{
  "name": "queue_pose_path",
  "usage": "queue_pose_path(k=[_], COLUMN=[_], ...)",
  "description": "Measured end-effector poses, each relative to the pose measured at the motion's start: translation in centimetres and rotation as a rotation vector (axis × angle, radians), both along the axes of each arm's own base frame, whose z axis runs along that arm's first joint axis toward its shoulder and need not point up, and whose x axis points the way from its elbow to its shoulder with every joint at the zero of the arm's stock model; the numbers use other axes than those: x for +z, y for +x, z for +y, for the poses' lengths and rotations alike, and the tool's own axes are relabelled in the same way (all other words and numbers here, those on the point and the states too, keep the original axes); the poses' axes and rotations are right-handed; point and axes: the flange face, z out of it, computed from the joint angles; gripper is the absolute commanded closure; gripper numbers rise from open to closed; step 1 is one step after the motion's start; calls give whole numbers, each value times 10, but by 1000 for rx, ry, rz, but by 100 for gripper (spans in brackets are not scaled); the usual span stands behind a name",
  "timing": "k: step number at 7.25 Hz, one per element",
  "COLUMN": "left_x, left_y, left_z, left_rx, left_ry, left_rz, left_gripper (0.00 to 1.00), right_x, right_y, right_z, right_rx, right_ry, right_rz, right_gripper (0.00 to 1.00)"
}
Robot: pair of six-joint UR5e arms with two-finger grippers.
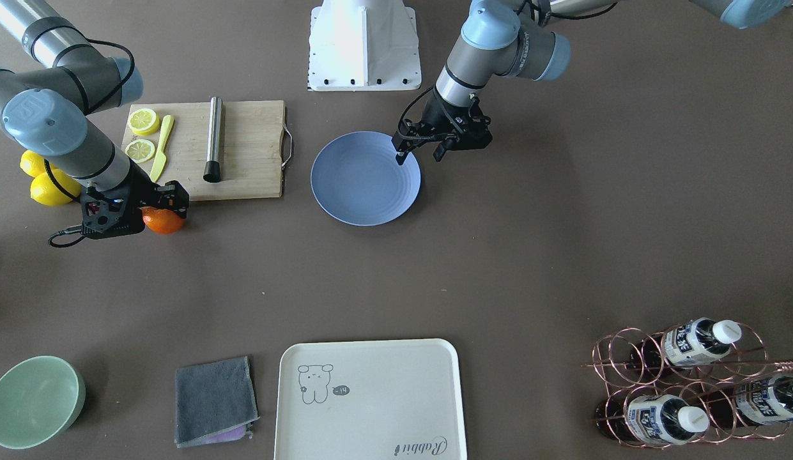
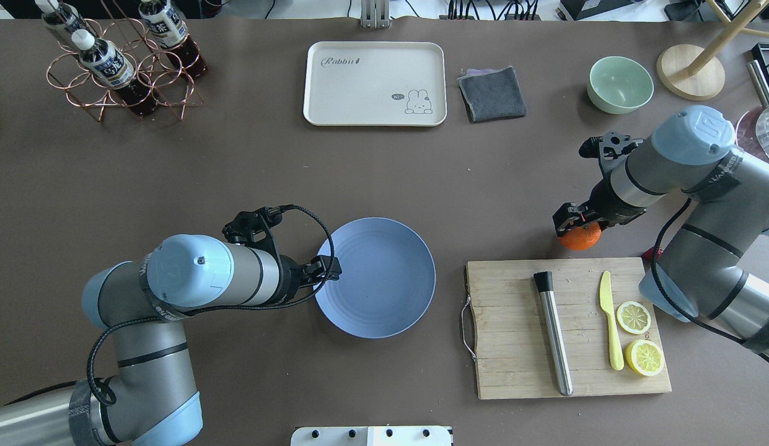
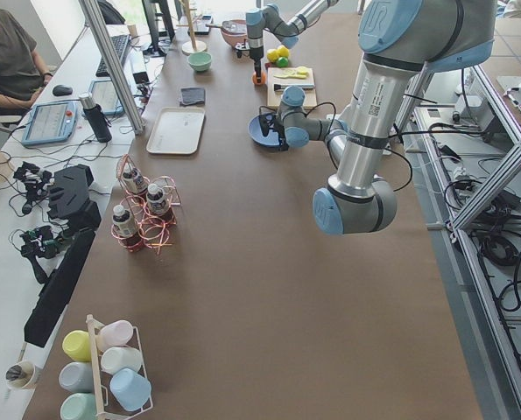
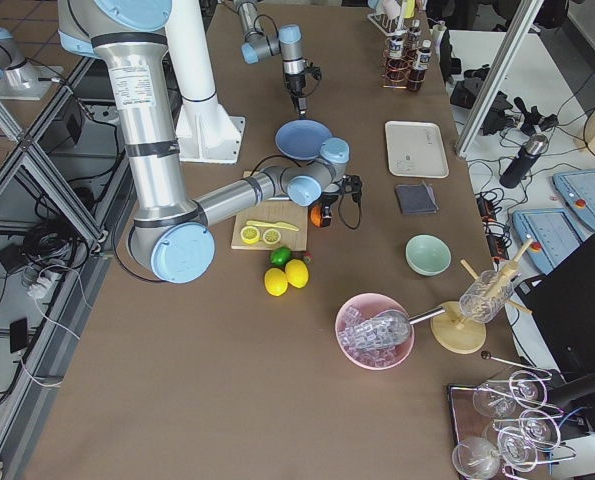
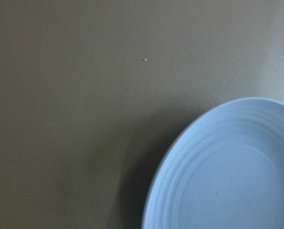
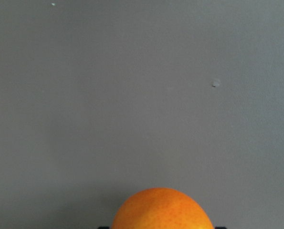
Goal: Pick orange to plate
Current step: 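Carry the orange with the right gripper over the blue plate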
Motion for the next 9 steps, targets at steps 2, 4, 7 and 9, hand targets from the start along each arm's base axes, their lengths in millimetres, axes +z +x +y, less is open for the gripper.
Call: queue_pose_path(k=[2, 4, 7, 9], left_x=[-3, 25, 66, 75], left_y=[-17, -59, -104, -111], left_z=[3, -2, -22, -28], left_rx=[6, 1, 10, 16], left_ry=[5, 13, 56, 57], left_rz=[18, -11, -78, -90], left_gripper=[4, 4, 3, 3], right_x=[-74, -150, -226, -236], right_y=[-4, -69, -186, -236], right_z=[6, 30, 66, 83], right_rx=[50, 103, 166, 175], right_ry=[-17, -62, -100, -101], right_rz=[-61, -100, -87, -62], right_gripper=[100, 100, 100, 100])
